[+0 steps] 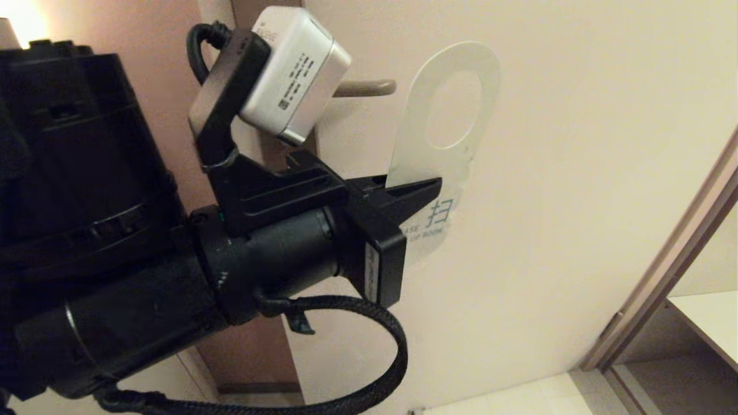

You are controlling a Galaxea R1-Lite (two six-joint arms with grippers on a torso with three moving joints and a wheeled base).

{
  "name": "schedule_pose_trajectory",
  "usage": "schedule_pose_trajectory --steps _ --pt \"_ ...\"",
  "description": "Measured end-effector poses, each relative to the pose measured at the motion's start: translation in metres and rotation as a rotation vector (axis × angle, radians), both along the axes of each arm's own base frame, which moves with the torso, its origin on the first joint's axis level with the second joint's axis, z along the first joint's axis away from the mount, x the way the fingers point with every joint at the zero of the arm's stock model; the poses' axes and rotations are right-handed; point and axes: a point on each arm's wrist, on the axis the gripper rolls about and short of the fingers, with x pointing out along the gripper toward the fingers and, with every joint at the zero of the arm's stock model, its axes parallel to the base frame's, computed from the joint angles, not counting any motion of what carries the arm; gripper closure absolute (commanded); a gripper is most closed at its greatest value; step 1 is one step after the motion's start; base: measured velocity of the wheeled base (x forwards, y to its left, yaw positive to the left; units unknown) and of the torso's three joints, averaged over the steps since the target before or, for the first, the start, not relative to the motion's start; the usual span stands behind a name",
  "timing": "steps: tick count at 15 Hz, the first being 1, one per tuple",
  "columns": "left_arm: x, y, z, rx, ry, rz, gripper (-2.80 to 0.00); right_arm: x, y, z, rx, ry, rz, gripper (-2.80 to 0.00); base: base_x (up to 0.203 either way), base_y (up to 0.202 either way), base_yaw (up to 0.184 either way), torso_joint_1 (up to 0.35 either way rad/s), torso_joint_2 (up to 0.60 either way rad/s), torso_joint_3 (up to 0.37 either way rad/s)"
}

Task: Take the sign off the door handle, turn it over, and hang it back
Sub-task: Hand it to the other hand

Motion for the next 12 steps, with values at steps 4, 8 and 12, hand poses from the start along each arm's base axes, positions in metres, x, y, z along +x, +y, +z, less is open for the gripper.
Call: schedule_pose_trajectory --steps 4,8,12 --pt "-0.015 0.02 -0.006 -0.023 0.063 -0.148 0.0 0.0 0.0 0.0 -0.001 0.0 0.0 0.0 0.0 0.0 0.0 0.0 0.0 0.0" --pt "-0.024 0.032 -0.004 -0.088 0.137 -0.178 0.0 0.0 0.0 0.0 -0.001 0.0 0.0 0.0 0.0 0.0 0.0 0.0 0.0 0.0" --pt "-0.024 0.041 -0.01 -0.083 0.17 -0.29 0.0 0.0 0.0 0.0 -0.001 0.0 0.0 0.0 0.0 0.0 0.0 0.0 0.0 0.0"
